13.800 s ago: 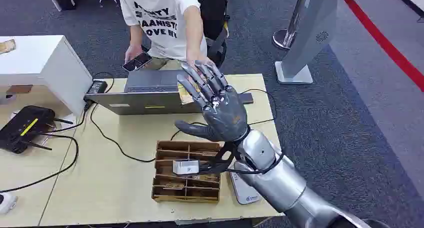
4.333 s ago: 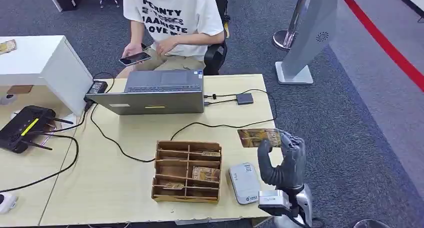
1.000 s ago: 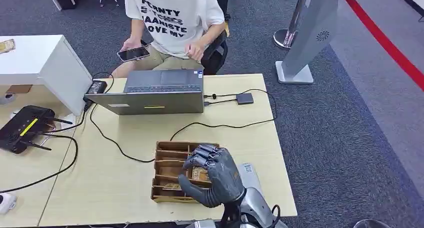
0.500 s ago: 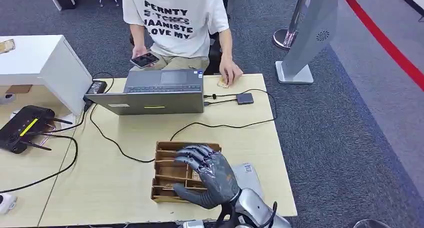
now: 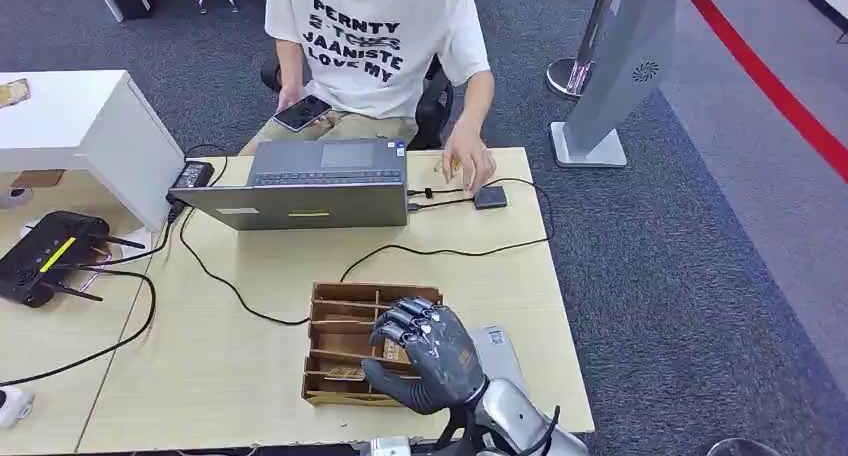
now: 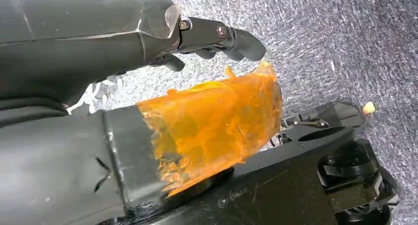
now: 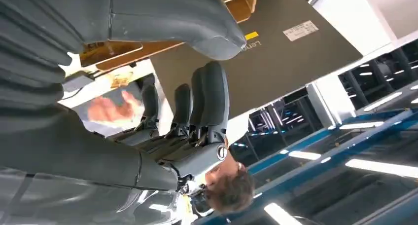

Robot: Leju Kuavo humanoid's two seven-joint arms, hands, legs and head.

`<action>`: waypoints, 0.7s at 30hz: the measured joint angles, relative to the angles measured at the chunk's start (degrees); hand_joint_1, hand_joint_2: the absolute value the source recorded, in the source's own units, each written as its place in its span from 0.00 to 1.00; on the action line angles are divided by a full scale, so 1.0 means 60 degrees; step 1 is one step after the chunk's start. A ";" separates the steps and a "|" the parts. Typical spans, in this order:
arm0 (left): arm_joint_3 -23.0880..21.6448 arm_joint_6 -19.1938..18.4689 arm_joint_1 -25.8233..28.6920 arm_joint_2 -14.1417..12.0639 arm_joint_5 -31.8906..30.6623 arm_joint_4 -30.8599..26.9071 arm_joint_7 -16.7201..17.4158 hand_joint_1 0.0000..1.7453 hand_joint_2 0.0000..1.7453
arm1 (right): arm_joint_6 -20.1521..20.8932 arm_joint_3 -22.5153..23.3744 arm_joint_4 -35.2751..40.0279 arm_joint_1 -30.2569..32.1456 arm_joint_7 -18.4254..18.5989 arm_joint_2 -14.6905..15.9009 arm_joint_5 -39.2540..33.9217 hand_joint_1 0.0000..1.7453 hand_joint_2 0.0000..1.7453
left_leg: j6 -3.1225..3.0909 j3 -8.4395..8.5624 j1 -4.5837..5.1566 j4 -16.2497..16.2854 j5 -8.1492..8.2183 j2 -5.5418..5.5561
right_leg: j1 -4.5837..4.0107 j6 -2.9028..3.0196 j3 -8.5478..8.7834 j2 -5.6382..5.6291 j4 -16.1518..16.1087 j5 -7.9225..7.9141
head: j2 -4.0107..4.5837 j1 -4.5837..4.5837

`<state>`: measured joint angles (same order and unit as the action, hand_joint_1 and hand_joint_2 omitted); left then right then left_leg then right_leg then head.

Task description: Pass the card to the sensor for recognition and then transmit it.

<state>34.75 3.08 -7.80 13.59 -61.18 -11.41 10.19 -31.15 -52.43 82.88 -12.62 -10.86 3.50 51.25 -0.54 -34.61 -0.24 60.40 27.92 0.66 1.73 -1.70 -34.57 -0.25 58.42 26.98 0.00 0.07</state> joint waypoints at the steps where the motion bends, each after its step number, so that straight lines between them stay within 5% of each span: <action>1: 0.0000 0.0000 0.0000 0.0000 0.0000 0.0000 0.0000 0.00 0.00 | -0.0004 0.0000 -0.0007 0.0000 0.0003 0.0007 0.0025 0.58 1.00 | 0.0000 0.0000 0.0000 0.0000 0.0000 0.0000 | 0.0000 0.0000 0.0000 0.0000 0.0000 0.0000 | 0.0000 0.0000; 10: 0.0000 -0.0029 0.0000 -0.0022 0.0015 0.0000 0.0000 0.00 0.00 | 0.0007 0.0069 -0.0346 -0.0376 0.0116 0.0135 0.0189 0.41 1.00 | -0.0001 0.0001 0.0001 0.0000 -0.0001 0.0000 | 0.0000 -0.0001 0.0001 0.0000 -0.0001 -0.0001 | 0.0000 -0.0004; 21: 0.0000 -0.0105 -0.0010 -0.0022 -0.0033 0.0000 0.0036 0.00 0.00 | -0.0186 0.0266 -0.1125 -0.0751 0.0383 0.0200 0.1250 0.44 1.00 | 0.0000 0.0002 0.0000 0.0000 -0.0001 0.0000 | 0.0000 0.0000 0.0000 -0.0001 0.0000 -0.0001 | 0.0000 -0.0004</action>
<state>34.75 2.45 -7.87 13.46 -61.37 -11.41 10.40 -32.26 -50.84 76.13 -17.13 -8.57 4.70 58.75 -0.54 -34.60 -0.24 60.40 27.92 0.66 1.73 -1.70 -34.57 -0.26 58.42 26.97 0.00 0.04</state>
